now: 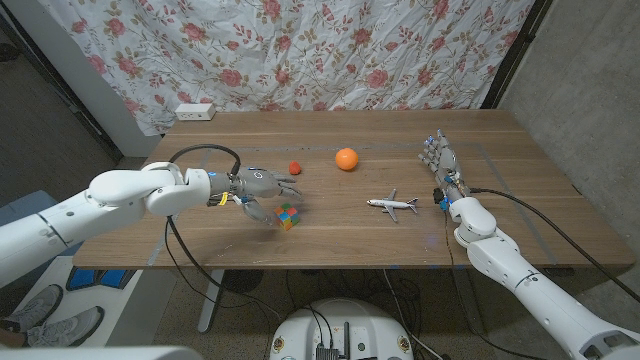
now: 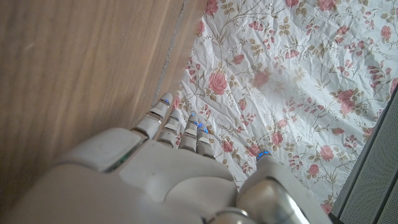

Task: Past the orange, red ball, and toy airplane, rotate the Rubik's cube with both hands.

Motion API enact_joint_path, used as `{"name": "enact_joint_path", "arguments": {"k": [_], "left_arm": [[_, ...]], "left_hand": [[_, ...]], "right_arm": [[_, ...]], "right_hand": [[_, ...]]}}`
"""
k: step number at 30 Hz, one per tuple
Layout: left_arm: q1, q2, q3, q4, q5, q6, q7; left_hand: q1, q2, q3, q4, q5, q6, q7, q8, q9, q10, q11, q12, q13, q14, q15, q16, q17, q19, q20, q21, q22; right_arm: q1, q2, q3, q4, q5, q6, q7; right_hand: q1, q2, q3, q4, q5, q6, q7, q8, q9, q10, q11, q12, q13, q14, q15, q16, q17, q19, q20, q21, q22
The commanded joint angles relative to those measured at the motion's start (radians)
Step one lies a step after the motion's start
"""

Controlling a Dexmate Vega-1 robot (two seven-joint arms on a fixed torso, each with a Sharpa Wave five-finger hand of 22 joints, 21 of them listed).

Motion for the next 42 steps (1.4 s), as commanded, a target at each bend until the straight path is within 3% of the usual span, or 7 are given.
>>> {"name": "enact_joint_path", "arguments": {"k": [1, 20, 25, 42], "left_arm": [[0.001, -0.02, 0.02, 0.011, 0.039, 0.014, 0.03], [-0.014, -0.037, 0.038, 0.023, 0.059, 0.009, 0.073], [-0.016, -0.04, 0.042, 0.025, 0.056, 0.009, 0.07], [-0.004, -0.044, 0.045, 0.012, 0.052, 0.024, 0.072]], "left_hand": [[0.015, -0.001, -0.008, 0.003, 0.007, 0.013, -0.002, 0.008, 0.003, 0.023, -0.004, 0.013, 0.002, 0.014, -0.064, 0.007, 0.005, 0.007, -0.029, 0.008, 0.003], [0.111, 0.0, -0.06, 0.003, 0.008, 0.147, 0.012, 0.068, 0.011, 0.186, -0.009, 0.041, 0.012, 0.132, -0.085, 0.022, 0.006, 0.032, -0.012, 0.015, 0.004], [0.144, -0.001, -0.082, 0.004, 0.005, 0.171, 0.01, 0.081, 0.013, 0.247, -0.011, 0.051, 0.017, 0.191, -0.1, 0.029, 0.007, 0.045, -0.009, 0.015, 0.004], [0.202, 0.009, -0.132, 0.01, 0.001, 0.26, 0.004, 0.125, 0.018, 0.358, -0.016, 0.062, 0.026, 0.278, -0.122, 0.034, 0.01, 0.073, 0.003, 0.016, 0.005]], "right_arm": [[0.008, 0.0, -0.002, 0.009, 0.004, -0.003, 0.006], [0.01, 0.0, -0.003, 0.016, 0.012, -0.002, 0.016], [0.009, 0.0, -0.003, 0.018, 0.013, 0.001, 0.017], [-0.001, -0.005, 0.003, 0.015, 0.02, 0.006, 0.022]], "right_hand": [[-0.009, 0.003, 0.005, -0.002, -0.006, 0.002, 0.003, -0.001, 0.004, 0.002, -0.003, -0.001, 0.004, 0.0, 0.004, -0.003, 0.005, 0.007, -0.006, 0.006, 0.005], [-0.009, 0.004, 0.01, -0.003, -0.007, 0.003, -0.002, 0.0, 0.004, 0.002, -0.004, -0.001, 0.004, 0.002, 0.002, -0.002, 0.005, 0.007, -0.006, 0.006, 0.005], [-0.009, 0.005, 0.011, -0.004, -0.008, 0.003, -0.003, 0.0, 0.004, 0.002, -0.003, -0.001, 0.004, 0.002, 0.002, -0.002, 0.005, 0.007, -0.006, 0.006, 0.005], [-0.009, 0.006, 0.015, -0.005, -0.008, 0.006, -0.007, 0.001, 0.004, 0.002, -0.004, -0.001, 0.004, 0.0, 0.003, -0.003, 0.005, 0.007, 0.0, 0.006, 0.005]]}}
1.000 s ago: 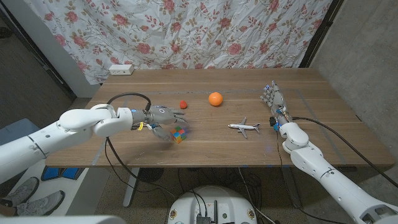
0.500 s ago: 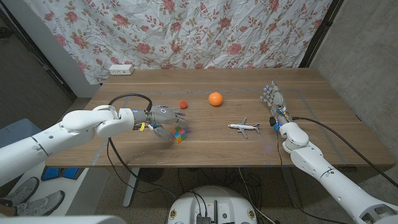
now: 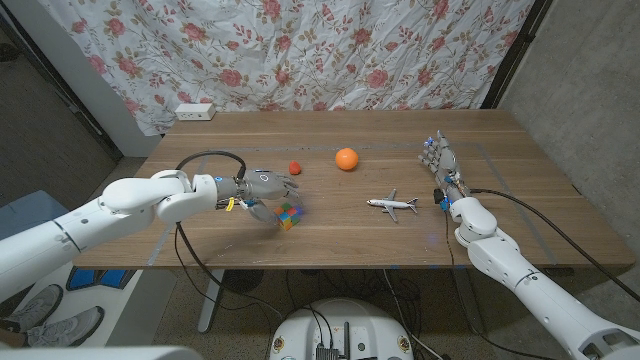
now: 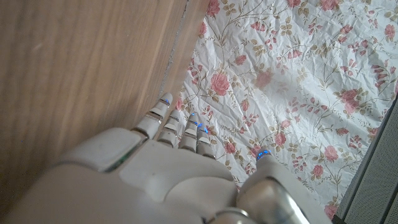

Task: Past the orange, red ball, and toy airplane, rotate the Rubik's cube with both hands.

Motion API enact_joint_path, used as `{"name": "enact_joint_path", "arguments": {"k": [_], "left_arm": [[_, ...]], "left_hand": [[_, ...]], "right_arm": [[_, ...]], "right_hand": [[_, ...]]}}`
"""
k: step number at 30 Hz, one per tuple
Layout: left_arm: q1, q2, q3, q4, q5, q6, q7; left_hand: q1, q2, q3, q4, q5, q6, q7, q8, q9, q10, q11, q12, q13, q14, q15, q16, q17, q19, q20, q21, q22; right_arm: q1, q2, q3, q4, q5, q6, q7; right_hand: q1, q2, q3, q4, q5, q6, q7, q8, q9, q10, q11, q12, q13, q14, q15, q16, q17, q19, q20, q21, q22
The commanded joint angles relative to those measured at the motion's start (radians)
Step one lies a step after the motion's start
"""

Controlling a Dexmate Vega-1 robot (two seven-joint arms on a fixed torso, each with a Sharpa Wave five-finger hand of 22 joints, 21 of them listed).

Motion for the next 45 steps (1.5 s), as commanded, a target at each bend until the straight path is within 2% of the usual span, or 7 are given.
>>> {"name": "enact_joint_path", "arguments": {"k": [1, 13, 24, 45], "left_arm": [[0.012, -0.003, 0.003, -0.011, -0.002, 0.016, 0.003], [0.032, 0.003, -0.004, -0.037, 0.007, 0.042, 0.007], [0.043, 0.009, -0.011, -0.061, 0.007, 0.067, -0.012], [0.038, 0.019, -0.013, -0.056, 0.016, 0.06, -0.017]], "left_hand": [[0.02, 0.001, -0.014, 0.002, -0.002, 0.029, 0.003, 0.016, 0.004, 0.032, -0.001, 0.008, 0.004, 0.027, -0.115, 0.008, 0.005, 0.014, 0.0, 0.004, 0.005], [0.044, 0.02, -0.04, 0.009, -0.005, 0.094, 0.011, 0.052, 0.011, 0.106, -0.004, 0.022, 0.018, 0.083, -0.137, 0.013, 0.007, 0.03, 0.006, 0.004, 0.006], [0.056, 0.034, -0.054, 0.012, -0.006, 0.127, 0.023, 0.074, 0.015, 0.155, -0.003, 0.034, 0.03, 0.121, -0.142, 0.018, 0.009, 0.048, 0.004, 0.006, 0.006], [0.068, 0.046, -0.06, 0.013, -0.007, 0.126, 0.025, 0.079, 0.017, 0.166, -0.004, 0.034, 0.037, 0.135, -0.145, 0.017, 0.01, 0.054, 0.009, 0.005, 0.006]], "right_arm": [[-0.008, -0.005, 0.006, -0.001, 0.007, 0.006, 0.006], [-0.009, -0.006, 0.009, 0.006, 0.013, 0.017, 0.017], [-0.008, -0.008, 0.01, 0.012, 0.019, 0.021, 0.031], [-0.005, -0.006, 0.009, 0.014, 0.022, 0.018, 0.032]], "right_hand": [[-0.009, 0.006, 0.006, 0.0, 0.0, 0.006, -0.006, 0.001, 0.004, 0.002, -0.003, -0.001, 0.004, 0.001, 0.003, -0.003, 0.005, 0.007, 0.0, 0.007, 0.005], [-0.009, 0.007, 0.008, -0.001, 0.0, 0.008, -0.009, 0.001, 0.004, 0.002, -0.005, -0.001, 0.004, 0.001, 0.004, -0.003, 0.005, 0.008, 0.002, 0.007, 0.005], [-0.009, 0.007, 0.009, -0.001, -0.001, 0.009, -0.012, 0.001, 0.004, 0.002, -0.005, -0.001, 0.004, 0.001, 0.004, -0.002, 0.005, 0.008, 0.004, 0.007, 0.005], [-0.01, 0.008, 0.013, -0.002, -0.001, 0.011, -0.014, 0.001, 0.004, 0.002, -0.005, -0.001, 0.004, 0.001, 0.002, -0.002, 0.006, 0.009, 0.004, 0.007, 0.005]]}}
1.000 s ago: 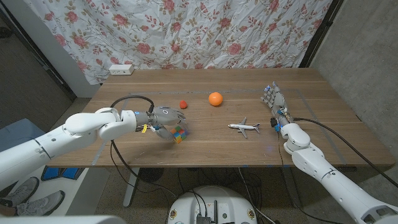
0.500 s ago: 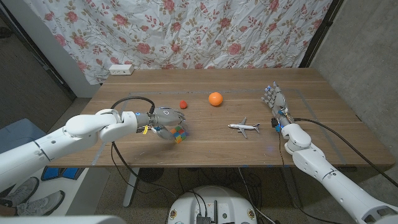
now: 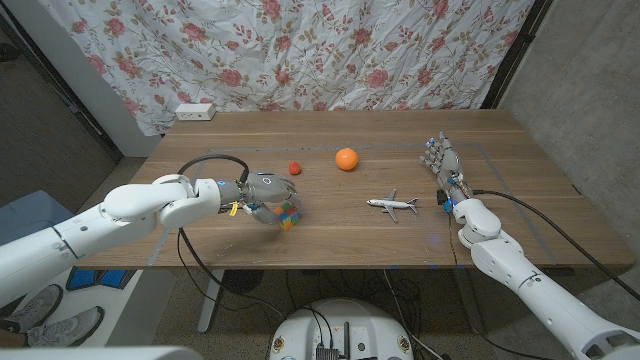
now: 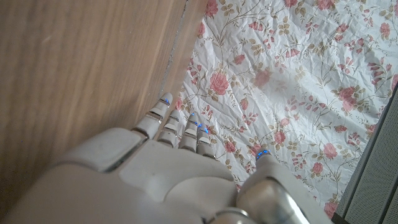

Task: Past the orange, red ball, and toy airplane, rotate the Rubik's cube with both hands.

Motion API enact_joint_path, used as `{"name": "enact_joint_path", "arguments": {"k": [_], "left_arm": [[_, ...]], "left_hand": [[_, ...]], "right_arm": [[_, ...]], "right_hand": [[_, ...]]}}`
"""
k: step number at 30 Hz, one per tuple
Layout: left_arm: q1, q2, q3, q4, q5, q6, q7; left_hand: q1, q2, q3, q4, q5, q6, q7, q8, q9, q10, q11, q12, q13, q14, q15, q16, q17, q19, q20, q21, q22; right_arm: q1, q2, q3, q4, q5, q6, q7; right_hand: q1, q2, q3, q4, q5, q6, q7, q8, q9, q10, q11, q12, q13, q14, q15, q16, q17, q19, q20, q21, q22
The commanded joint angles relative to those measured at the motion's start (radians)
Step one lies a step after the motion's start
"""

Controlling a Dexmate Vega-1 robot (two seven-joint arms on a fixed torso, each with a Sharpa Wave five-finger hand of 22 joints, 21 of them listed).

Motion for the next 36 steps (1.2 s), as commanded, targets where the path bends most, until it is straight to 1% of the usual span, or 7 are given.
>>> {"name": "enact_joint_path", "arguments": {"k": [1, 6, 11, 22, 25, 29, 36], "left_arm": [[-0.007, 0.006, -0.001, 0.006, 0.008, -0.008, -0.001], [-0.009, 0.006, -0.001, 0.011, 0.013, -0.012, 0.01], [-0.004, 0.009, -0.004, 0.012, 0.017, -0.009, 0.023], [0.004, 0.013, -0.007, 0.015, 0.026, -0.004, 0.045], [0.008, 0.014, -0.009, 0.016, 0.028, 0.0, 0.054], [0.01, 0.015, -0.011, 0.016, 0.031, 0.009, 0.059], [0.006, 0.022, -0.021, 0.014, 0.025, 0.019, 0.054]], "left_hand": [[0.012, 0.005, -0.004, -0.003, 0.0, 0.006, 0.003, 0.005, 0.003, 0.013, 0.0, 0.007, 0.004, 0.008, -0.141, 0.003, 0.006, 0.009, 0.0, 0.005, 0.006], [0.021, 0.013, -0.003, -0.004, 0.001, 0.006, 0.003, 0.006, 0.004, 0.016, -0.001, 0.007, 0.006, 0.013, -0.14, 0.002, 0.006, 0.013, 0.002, 0.006, 0.006], [0.035, 0.027, -0.003, -0.004, 0.003, 0.025, 0.005, 0.017, 0.005, 0.032, -0.001, 0.01, 0.01, 0.027, -0.144, 0.005, 0.007, 0.019, 0.004, 0.006, 0.006], [0.048, 0.04, -0.014, -0.002, 0.004, 0.067, 0.009, 0.04, 0.007, 0.078, -0.001, 0.021, 0.02, 0.054, -0.147, 0.008, 0.007, 0.038, -0.002, 0.009, 0.006], [0.054, 0.05, -0.021, -0.001, 0.004, 0.103, 0.018, 0.058, 0.008, 0.107, -0.002, 0.028, 0.025, 0.072, -0.149, 0.011, 0.009, 0.054, -0.007, 0.011, 0.006], [0.057, 0.055, -0.028, 0.0, 0.005, 0.123, 0.023, 0.069, 0.008, 0.129, -0.002, 0.033, 0.03, 0.087, -0.149, 0.014, 0.01, 0.071, -0.008, 0.014, 0.006], [0.06, 0.064, -0.035, 0.001, 0.005, 0.132, 0.024, 0.075, 0.008, 0.152, -0.002, 0.038, 0.034, 0.106, -0.15, 0.019, 0.011, 0.092, -0.011, 0.018, 0.006]], "right_arm": [[0.001, 0.001, -0.001, -0.001, 0.003, -0.004, -0.001], [0.004, 0.003, -0.003, 0.001, 0.002, -0.004, 0.0], [0.006, 0.003, -0.005, 0.0, -0.001, -0.007, -0.001], [0.012, 0.004, -0.009, 0.001, -0.002, -0.014, -0.001], [0.014, 0.005, -0.01, 0.003, -0.003, -0.016, 0.0], [0.018, 0.007, -0.011, 0.006, -0.002, -0.015, 0.001], [0.026, 0.008, -0.014, 0.013, -0.004, -0.018, 0.003]], "right_hand": [[-0.002, 0.0, 0.007, 0.0, -0.001, 0.006, -0.008, 0.001, 0.004, 0.002, -0.004, -0.001, 0.003, 0.001, 0.002, -0.002, 0.006, 0.005, 0.0, 0.004, 0.005], [-0.002, 0.0, 0.008, 0.0, -0.001, 0.006, -0.008, 0.001, 0.004, 0.002, -0.004, -0.001, 0.003, 0.001, 0.003, -0.002, 0.006, 0.005, 0.0, 0.004, 0.005], [-0.002, 0.0, 0.009, 0.0, -0.002, 0.006, -0.008, 0.001, 0.004, 0.002, -0.005, -0.001, 0.003, 0.002, 0.003, -0.002, 0.006, 0.005, 0.0, 0.004, 0.005], [-0.003, 0.0, 0.01, 0.0, -0.002, 0.008, -0.01, 0.002, 0.004, 0.001, -0.006, -0.001, 0.003, 0.002, 0.002, -0.002, 0.006, 0.006, 0.001, 0.004, 0.005], [-0.003, 0.0, 0.011, 0.0, -0.002, 0.009, -0.01, 0.002, 0.004, 0.002, -0.005, -0.001, 0.003, 0.001, 0.002, -0.002, 0.006, 0.006, 0.001, 0.004, 0.005], [-0.004, 0.0, 0.011, 0.0, -0.002, 0.01, -0.009, 0.002, 0.004, 0.002, -0.005, -0.001, 0.003, 0.001, 0.003, -0.002, 0.006, 0.006, 0.0, 0.004, 0.005], [-0.004, 0.0, 0.012, 0.0, -0.002, 0.01, -0.01, 0.002, 0.004, 0.001, -0.004, -0.001, 0.003, 0.0, 0.001, -0.002, 0.007, 0.005, 0.0, 0.004, 0.005]]}}
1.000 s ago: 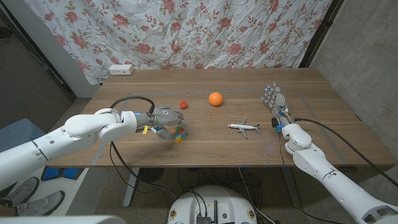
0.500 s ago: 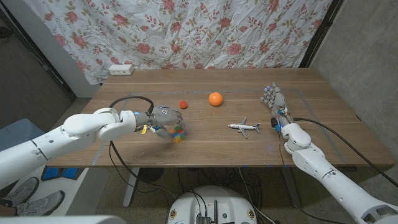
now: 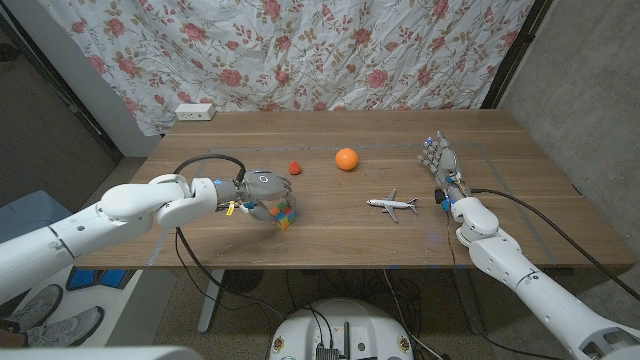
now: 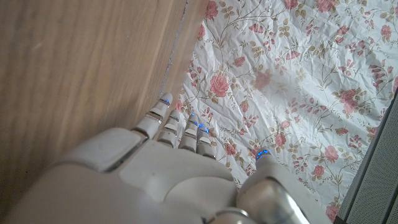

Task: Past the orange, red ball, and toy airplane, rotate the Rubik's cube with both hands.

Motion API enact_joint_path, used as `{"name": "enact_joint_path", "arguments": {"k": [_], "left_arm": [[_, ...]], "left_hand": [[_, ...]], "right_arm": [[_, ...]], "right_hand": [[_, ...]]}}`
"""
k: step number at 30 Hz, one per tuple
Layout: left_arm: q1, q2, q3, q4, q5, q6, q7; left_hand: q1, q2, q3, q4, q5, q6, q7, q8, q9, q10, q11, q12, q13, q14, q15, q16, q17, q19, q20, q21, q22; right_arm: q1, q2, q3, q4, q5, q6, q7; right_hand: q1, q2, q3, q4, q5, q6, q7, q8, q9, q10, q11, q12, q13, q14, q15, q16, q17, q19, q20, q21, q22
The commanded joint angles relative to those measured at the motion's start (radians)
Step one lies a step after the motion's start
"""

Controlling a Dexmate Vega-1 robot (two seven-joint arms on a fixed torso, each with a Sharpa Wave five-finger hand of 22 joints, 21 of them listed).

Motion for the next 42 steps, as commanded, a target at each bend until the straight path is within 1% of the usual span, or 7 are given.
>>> {"name": "enact_joint_path", "arguments": {"k": [1, 17, 19, 27, 32, 37, 42], "left_arm": [[-0.002, 0.009, -0.013, 0.0, -0.004, 0.019, 0.003], [-0.012, 0.026, -0.043, -0.013, -0.033, 0.054, -0.029], [-0.007, 0.027, -0.053, -0.015, -0.055, 0.069, -0.039], [0.033, 0.048, -0.094, -0.037, -0.099, 0.126, -0.03], [0.044, 0.06, -0.107, -0.046, -0.113, 0.139, -0.027], [0.069, 0.055, -0.123, -0.056, -0.137, 0.18, -0.016], [0.088, 0.051, -0.132, -0.063, -0.159, 0.204, -0.003]], "left_hand": [[0.005, 0.012, -0.005, 0.001, 0.005, 0.011, 0.003, 0.007, 0.004, 0.014, 0.001, 0.008, 0.006, 0.014, -0.15, 0.005, 0.002, 0.014, -0.004, 0.006, 0.001], [0.001, 0.015, -0.017, 0.004, 0.005, 0.003, 0.008, 0.005, 0.003, 0.013, 0.001, 0.004, 0.009, 0.027, -0.152, 0.005, 0.003, 0.021, -0.009, 0.004, 0.002], [0.0, 0.015, -0.018, 0.004, 0.005, 0.002, 0.008, 0.004, 0.003, 0.012, 0.001, 0.003, 0.009, 0.027, -0.153, 0.005, 0.003, 0.021, -0.009, 0.004, 0.002], [-0.005, 0.017, -0.023, 0.007, 0.004, 0.005, 0.011, 0.005, 0.003, 0.01, 0.001, 0.0, 0.01, 0.028, -0.153, 0.003, 0.003, 0.021, -0.009, 0.002, 0.002], [-0.01, 0.018, -0.028, 0.009, 0.004, 0.009, 0.012, 0.006, 0.002, 0.006, 0.001, -0.004, 0.009, 0.027, -0.152, 0.001, 0.003, 0.021, -0.009, 0.001, 0.002], [-0.016, 0.019, -0.032, 0.012, 0.003, 0.012, 0.013, 0.007, 0.002, 0.003, 0.001, -0.007, 0.008, 0.026, -0.151, 0.0, 0.004, 0.02, -0.007, 0.0, 0.002], [-0.021, 0.021, -0.036, 0.014, 0.003, 0.02, 0.011, 0.01, 0.002, 0.0, 0.001, -0.011, 0.006, 0.026, -0.151, -0.002, 0.004, 0.02, -0.007, -0.001, 0.002]], "right_arm": [[0.013, 0.004, -0.005, 0.01, -0.003, -0.003, 0.004], [0.025, 0.001, -0.013, 0.006, -0.011, -0.014, 0.005], [0.026, -0.001, -0.014, 0.006, -0.014, -0.013, 0.007], [0.025, -0.012, -0.017, -0.007, -0.026, -0.017, 0.008], [0.022, -0.015, -0.019, -0.015, -0.033, -0.016, 0.006], [0.02, -0.024, -0.027, -0.027, -0.054, -0.024, -0.003], [0.017, -0.021, -0.034, -0.032, -0.077, -0.012, -0.015]], "right_hand": [[-0.004, 0.0, 0.005, -0.002, -0.002, 0.005, -0.005, 0.002, 0.004, 0.002, -0.003, -0.001, 0.004, 0.001, 0.003, -0.001, 0.002, 0.006, 0.0, 0.004, 0.005], [-0.006, 0.0, 0.008, -0.002, -0.003, 0.007, -0.004, 0.002, 0.004, 0.002, -0.004, -0.001, 0.004, 0.001, 0.003, -0.001, 0.002, 0.006, 0.0, 0.004, 0.005], [-0.006, 0.0, 0.008, -0.002, -0.003, 0.008, -0.005, 0.002, 0.004, 0.002, -0.004, 0.0, 0.004, 0.001, 0.003, -0.001, 0.002, 0.006, 0.0, 0.004, 0.005], [-0.006, 0.0, 0.009, -0.002, -0.003, 0.007, -0.006, 0.002, 0.004, 0.0, -0.003, -0.001, 0.004, -0.001, 0.003, -0.002, 0.002, 0.005, 0.0, 0.004, 0.005], [-0.006, 0.0, 0.01, -0.002, -0.003, 0.007, -0.006, 0.001, 0.004, 0.0, -0.004, -0.001, 0.004, -0.002, 0.002, -0.002, 0.002, 0.005, 0.0, 0.003, 0.005], [-0.007, 0.0, 0.01, -0.002, -0.003, 0.007, -0.006, 0.001, 0.004, 0.0, -0.003, -0.001, 0.004, -0.001, 0.002, -0.002, 0.003, 0.004, 0.001, 0.003, 0.005], [-0.007, 0.0, 0.011, -0.002, -0.003, 0.009, -0.006, 0.002, 0.004, 0.0, -0.004, -0.001, 0.004, -0.002, 0.003, -0.002, 0.003, 0.004, 0.001, 0.003, 0.005]]}}
